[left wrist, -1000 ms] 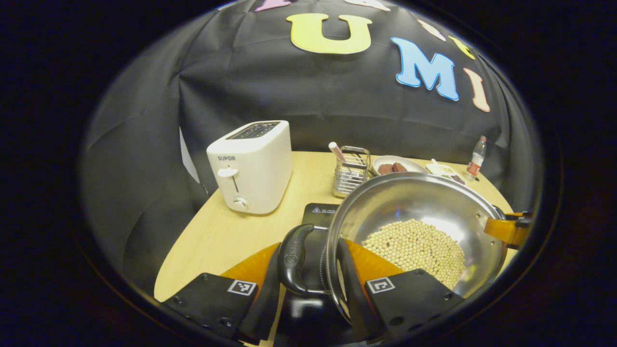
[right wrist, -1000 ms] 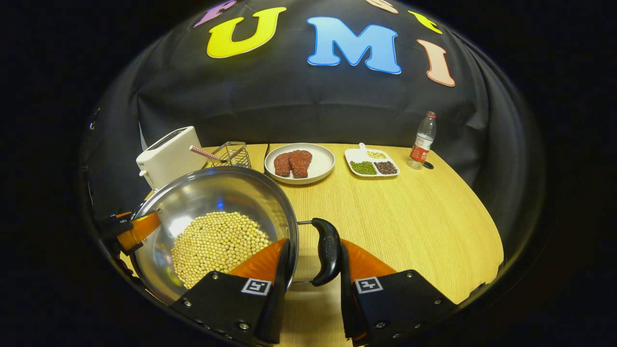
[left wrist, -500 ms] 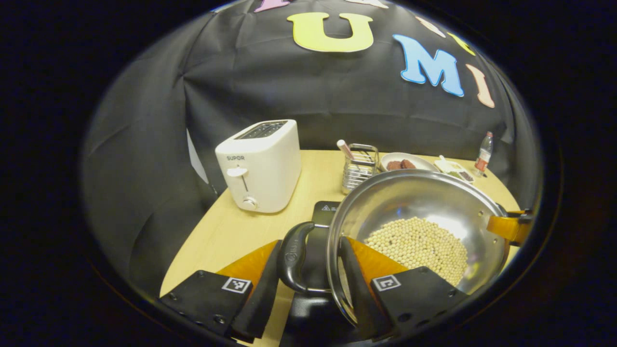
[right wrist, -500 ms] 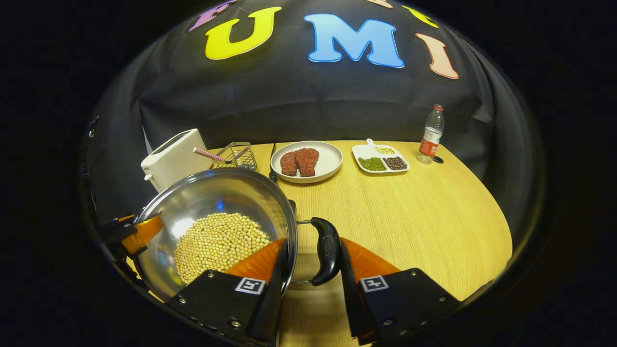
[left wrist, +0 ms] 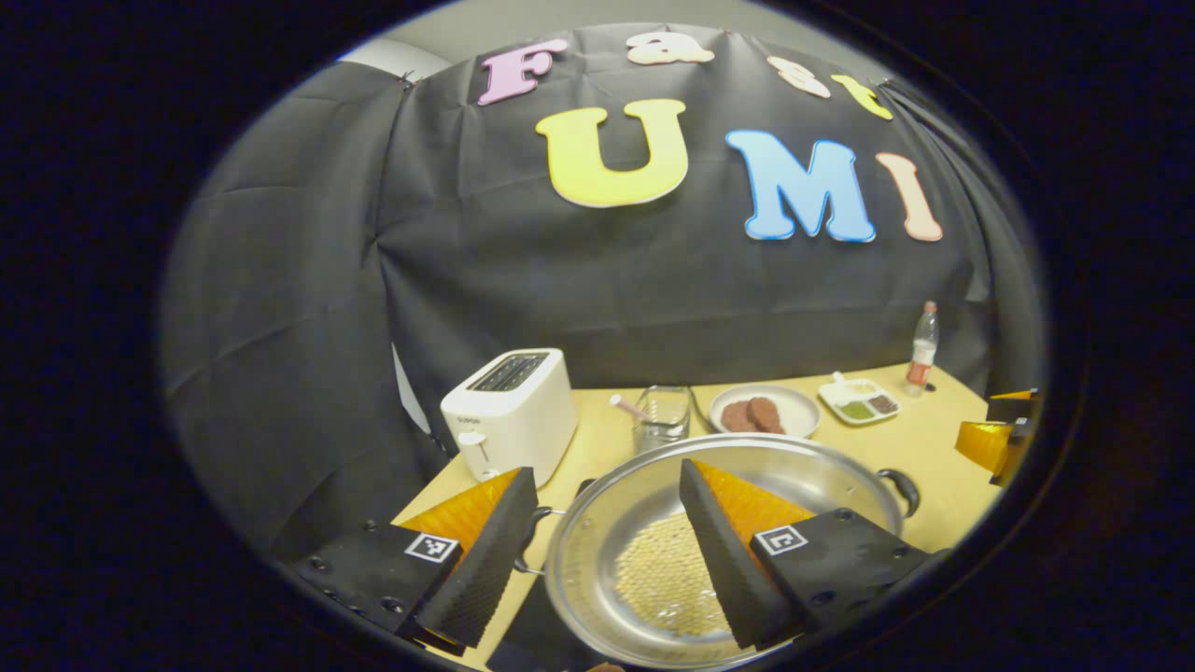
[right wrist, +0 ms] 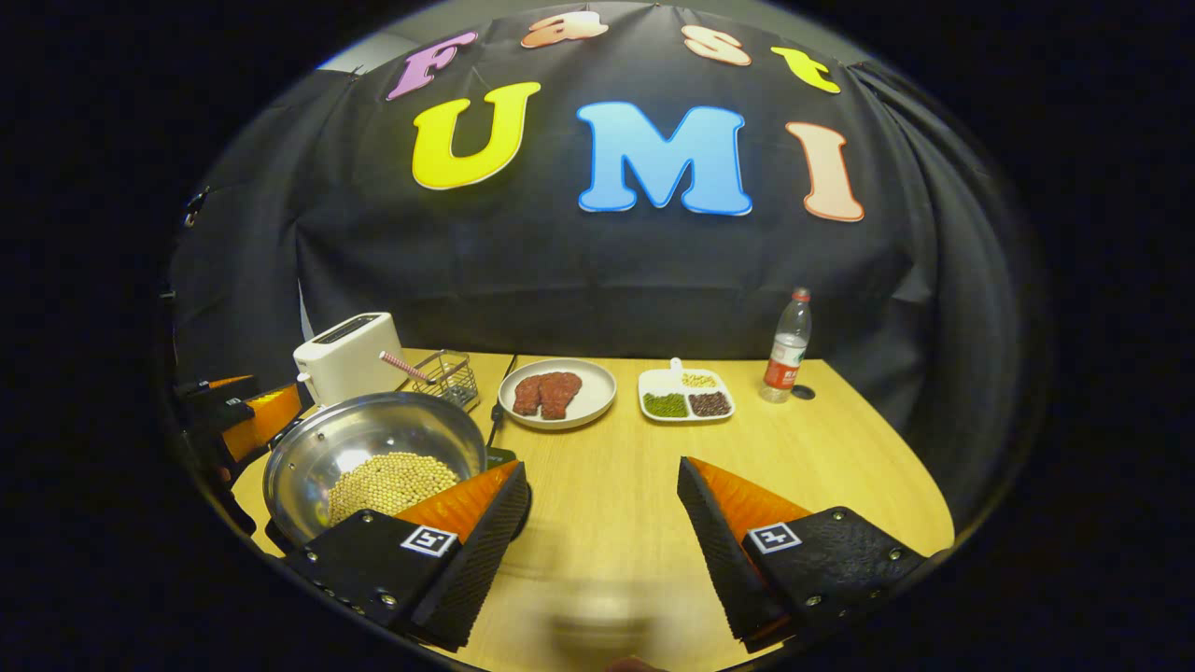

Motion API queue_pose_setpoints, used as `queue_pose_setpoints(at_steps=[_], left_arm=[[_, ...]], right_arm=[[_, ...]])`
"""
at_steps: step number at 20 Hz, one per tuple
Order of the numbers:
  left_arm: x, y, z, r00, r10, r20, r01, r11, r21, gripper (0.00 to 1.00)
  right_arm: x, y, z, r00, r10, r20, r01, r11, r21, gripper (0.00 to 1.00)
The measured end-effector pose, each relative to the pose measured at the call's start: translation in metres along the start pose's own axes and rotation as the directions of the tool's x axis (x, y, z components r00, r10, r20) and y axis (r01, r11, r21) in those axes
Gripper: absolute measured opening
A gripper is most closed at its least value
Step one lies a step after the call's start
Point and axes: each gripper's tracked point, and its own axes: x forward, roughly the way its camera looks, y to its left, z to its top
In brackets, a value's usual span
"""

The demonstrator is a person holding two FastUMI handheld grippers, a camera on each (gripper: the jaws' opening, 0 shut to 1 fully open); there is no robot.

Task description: First push the handle of the pot to place it horizontally, then grasp the pot with both hands and set it on the induction cooktop.

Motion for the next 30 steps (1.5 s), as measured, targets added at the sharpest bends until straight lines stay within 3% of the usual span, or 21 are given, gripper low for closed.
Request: queue_pose_setpoints(at_steps=[5,6,10,13,20,24,25,30], left_arm=[[-0.050,-0.084,0.042,0.994,-0.064,0.083,0.068,0.997,-0.045,0.96],[-0.062,-0.097,0.047,0.993,-0.069,0.096,0.074,0.996,-0.050,1.00],[-0.106,-0.139,0.067,0.985,-0.081,0.153,0.092,0.994,-0.064,0.99],[-0.135,-0.158,0.075,0.977,-0.113,0.183,0.127,0.989,-0.070,0.99],[-0.188,-0.155,0.079,0.956,-0.186,0.226,0.197,0.980,-0.030,0.99],[-0.222,-0.132,0.082,0.946,-0.199,0.257,0.211,0.977,-0.020,1.00],[-0.230,-0.126,0.080,0.943,-0.202,0.266,0.214,0.977,-0.018,0.92],[-0.261,-0.099,0.078,0.936,-0.199,0.290,0.213,0.977,-0.017,0.93]], right_arm=[[-0.044,-0.074,0.026,0.993,-0.036,0.111,0.040,0.999,-0.027,0.98],[-0.052,-0.086,0.028,0.991,-0.037,0.125,0.040,0.999,-0.019,0.97],[-0.084,-0.127,0.029,0.987,-0.034,0.157,0.034,0.999,0.006,0.97],[-0.105,-0.156,0.024,0.984,-0.082,0.157,0.080,0.997,0.023,0.97],[-0.175,-0.150,0.036,0.960,-0.145,0.240,0.127,0.988,0.090,0.98],[-0.212,-0.129,0.032,0.952,-0.158,0.263,0.134,0.985,0.105,0.98],[-0.221,-0.123,0.032,0.950,-0.161,0.268,0.136,0.985,0.109,0.98],[-0.260,-0.104,0.040,0.925,-0.174,0.337,0.146,0.984,0.106,0.98]])
